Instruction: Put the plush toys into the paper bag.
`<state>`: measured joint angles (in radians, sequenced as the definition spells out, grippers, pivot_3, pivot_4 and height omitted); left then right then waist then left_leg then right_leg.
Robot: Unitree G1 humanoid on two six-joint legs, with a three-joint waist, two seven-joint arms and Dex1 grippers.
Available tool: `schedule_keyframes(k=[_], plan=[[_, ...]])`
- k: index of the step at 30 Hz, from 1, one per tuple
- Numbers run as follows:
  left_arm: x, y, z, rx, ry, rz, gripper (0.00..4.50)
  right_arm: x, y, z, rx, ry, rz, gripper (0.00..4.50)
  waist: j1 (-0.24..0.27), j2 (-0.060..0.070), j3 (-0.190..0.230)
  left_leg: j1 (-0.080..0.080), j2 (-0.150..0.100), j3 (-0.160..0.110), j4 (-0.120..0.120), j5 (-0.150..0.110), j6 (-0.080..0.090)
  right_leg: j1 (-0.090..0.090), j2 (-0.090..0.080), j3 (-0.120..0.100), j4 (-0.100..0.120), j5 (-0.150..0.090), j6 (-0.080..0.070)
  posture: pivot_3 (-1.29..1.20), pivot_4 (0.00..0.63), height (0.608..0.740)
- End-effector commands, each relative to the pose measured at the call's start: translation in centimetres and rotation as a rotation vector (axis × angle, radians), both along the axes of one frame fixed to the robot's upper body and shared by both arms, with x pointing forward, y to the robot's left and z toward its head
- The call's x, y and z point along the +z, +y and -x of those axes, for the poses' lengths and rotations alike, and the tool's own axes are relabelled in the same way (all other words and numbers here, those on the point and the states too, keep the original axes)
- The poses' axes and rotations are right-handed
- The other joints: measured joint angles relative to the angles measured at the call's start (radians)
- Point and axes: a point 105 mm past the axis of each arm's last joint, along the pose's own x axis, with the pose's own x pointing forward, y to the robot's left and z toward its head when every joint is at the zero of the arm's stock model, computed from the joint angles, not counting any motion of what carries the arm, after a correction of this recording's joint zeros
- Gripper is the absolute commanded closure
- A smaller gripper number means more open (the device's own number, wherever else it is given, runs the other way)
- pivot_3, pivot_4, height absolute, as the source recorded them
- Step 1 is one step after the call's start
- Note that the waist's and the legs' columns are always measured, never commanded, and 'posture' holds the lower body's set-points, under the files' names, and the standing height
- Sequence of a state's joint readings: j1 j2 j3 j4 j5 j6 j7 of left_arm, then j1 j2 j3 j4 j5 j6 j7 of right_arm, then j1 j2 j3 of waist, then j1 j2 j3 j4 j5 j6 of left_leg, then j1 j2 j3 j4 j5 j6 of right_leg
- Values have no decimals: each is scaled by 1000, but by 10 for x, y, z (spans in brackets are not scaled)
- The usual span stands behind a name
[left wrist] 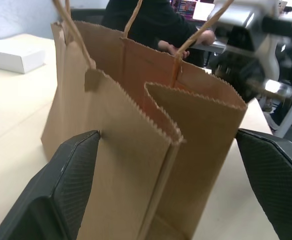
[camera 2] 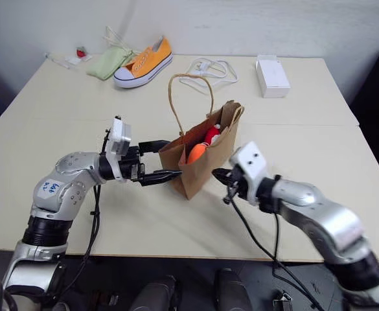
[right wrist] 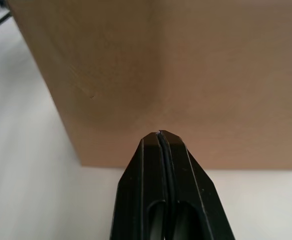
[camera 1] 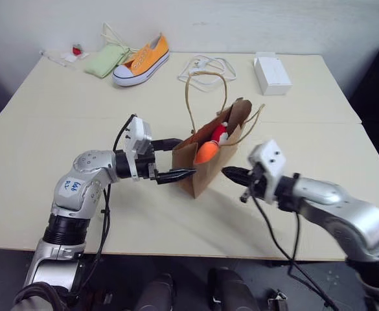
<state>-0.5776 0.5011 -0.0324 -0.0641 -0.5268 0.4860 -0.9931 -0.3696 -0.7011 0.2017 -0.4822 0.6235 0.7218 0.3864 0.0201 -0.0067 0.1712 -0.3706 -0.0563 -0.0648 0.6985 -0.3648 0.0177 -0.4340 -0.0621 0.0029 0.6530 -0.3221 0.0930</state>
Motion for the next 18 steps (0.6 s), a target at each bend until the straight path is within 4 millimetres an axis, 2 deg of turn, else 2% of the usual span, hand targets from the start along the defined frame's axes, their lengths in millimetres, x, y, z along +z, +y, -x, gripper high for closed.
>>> schedule_keyframes(k=[1,7,8,10,13,18], plan=[[0,-4,-7,49,-58,-22,0,6,10,-6,8,-78,3,4481,3,0,0,0,0,0,0,0,0,0,0,0,0,0,0,0,150,740],[-15,-9,-43,250,-65,-30,0,8,16,-13,3,-90,-29,4481,3,0,0,1,-1,0,1,0,0,1,0,-1,0,0,0,0,150,740],[-17,-11,-46,257,-59,-26,186,7,17,-13,4,-89,-30,4495,3,0,0,1,-1,0,1,0,0,1,0,-1,1,0,0,0,150,740],[-21,-16,-46,232,-58,-35,643,7,18,-12,9,-90,-26,4500,2,0,0,0,-1,0,1,0,0,1,0,-1,1,0,0,0,150,740],[-25,-19,-44,212,-63,-49,1594,9,16,-12,7,-98,-26,4500,0,0,0,0,-1,0,0,0,0,1,0,-1,1,0,0,0,150,740],[-19,-19,-49,197,-77,-25,3203,18,5,-2,9,-129,-41,4500,1,0,0,0,-1,0,1,0,0,0,0,-1,1,0,0,0,150,740]])
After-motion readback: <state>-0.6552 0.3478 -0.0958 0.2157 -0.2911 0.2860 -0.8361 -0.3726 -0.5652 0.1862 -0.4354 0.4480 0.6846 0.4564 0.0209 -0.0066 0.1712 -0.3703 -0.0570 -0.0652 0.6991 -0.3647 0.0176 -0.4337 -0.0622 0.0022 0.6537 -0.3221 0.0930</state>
